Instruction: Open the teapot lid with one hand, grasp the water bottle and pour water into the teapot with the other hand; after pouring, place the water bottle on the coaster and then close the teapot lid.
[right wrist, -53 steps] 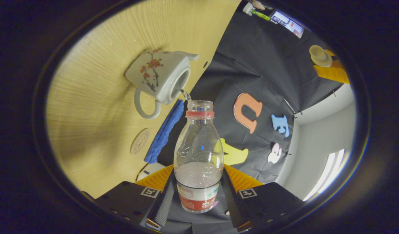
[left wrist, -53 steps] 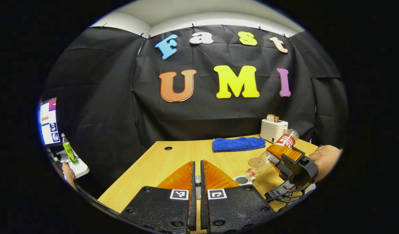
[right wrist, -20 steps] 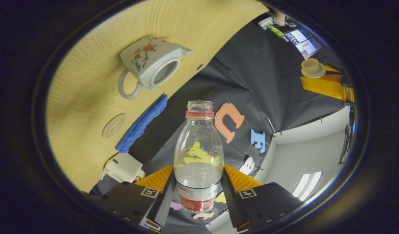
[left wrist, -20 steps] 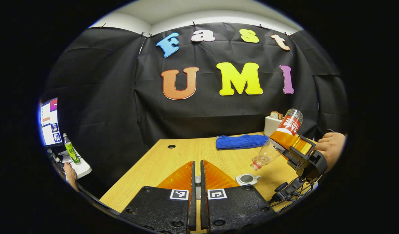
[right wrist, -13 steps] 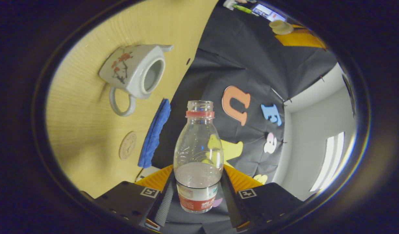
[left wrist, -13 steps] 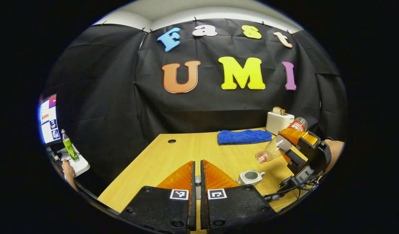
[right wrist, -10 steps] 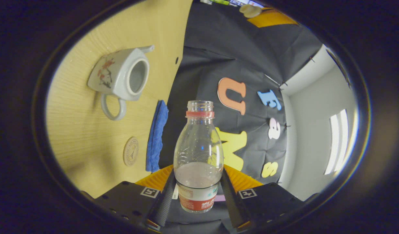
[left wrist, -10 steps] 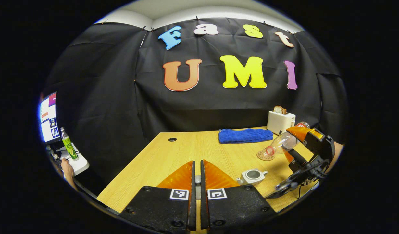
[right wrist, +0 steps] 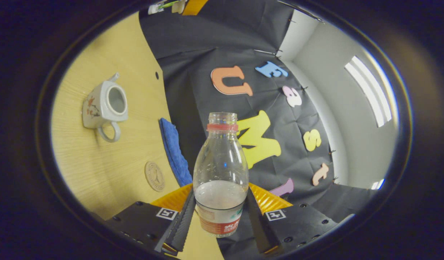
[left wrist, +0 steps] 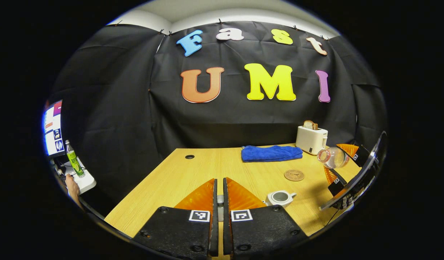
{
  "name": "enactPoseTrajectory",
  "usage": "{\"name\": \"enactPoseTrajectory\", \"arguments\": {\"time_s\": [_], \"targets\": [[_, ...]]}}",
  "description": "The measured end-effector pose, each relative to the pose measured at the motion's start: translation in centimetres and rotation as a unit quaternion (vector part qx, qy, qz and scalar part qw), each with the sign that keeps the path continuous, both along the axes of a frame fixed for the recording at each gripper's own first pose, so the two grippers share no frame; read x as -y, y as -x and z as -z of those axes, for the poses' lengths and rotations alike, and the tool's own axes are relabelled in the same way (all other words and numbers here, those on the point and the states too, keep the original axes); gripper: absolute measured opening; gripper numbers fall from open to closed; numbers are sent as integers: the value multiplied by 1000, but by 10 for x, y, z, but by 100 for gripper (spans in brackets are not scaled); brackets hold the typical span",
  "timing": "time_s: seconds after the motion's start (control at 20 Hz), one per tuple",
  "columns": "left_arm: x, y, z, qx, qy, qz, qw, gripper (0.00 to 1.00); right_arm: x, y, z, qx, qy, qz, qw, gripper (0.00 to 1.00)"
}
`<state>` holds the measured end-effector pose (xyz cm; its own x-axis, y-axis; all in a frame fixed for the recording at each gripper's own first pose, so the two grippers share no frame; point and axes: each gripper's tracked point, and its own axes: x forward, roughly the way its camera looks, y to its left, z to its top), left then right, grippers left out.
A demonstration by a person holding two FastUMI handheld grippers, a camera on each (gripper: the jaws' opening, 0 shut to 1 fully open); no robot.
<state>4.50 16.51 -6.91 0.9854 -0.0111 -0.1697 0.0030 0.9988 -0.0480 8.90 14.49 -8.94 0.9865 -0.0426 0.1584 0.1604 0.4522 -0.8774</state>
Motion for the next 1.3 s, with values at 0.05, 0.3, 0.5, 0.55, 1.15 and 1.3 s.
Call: {"name": "enactPoseTrajectory", "arguments": {"time_s": [0.05, 0.3, 0.5, 0.55, 1.15, 1.3], "targets": [[3, 0, -2, 2, 0, 2, 1000, 7, 6, 2, 0, -1, -23, 0, 1000, 73], [13, -4, -1, 2, -3, 0, 1000, 7, 44, 6, 1, -16, -165, 18, 986, 75], [30, -8, 3, -3, -7, 6, 1000, 7, 70, -10, -5, -27, -300, 29, 953, 73], [33, -9, 3, -5, -14, 6, 1000, 7, 75, -16, -4, -35, -329, 29, 943, 73], [57, -25, 20, -16, -34, 6, 999, 7, 45, -118, 11, -129, -506, -64, 851, 74], [61, -30, 30, -29, -44, 4, 999, 8, 24, -144, 24, -159, -529, -83, 829, 74]]}}
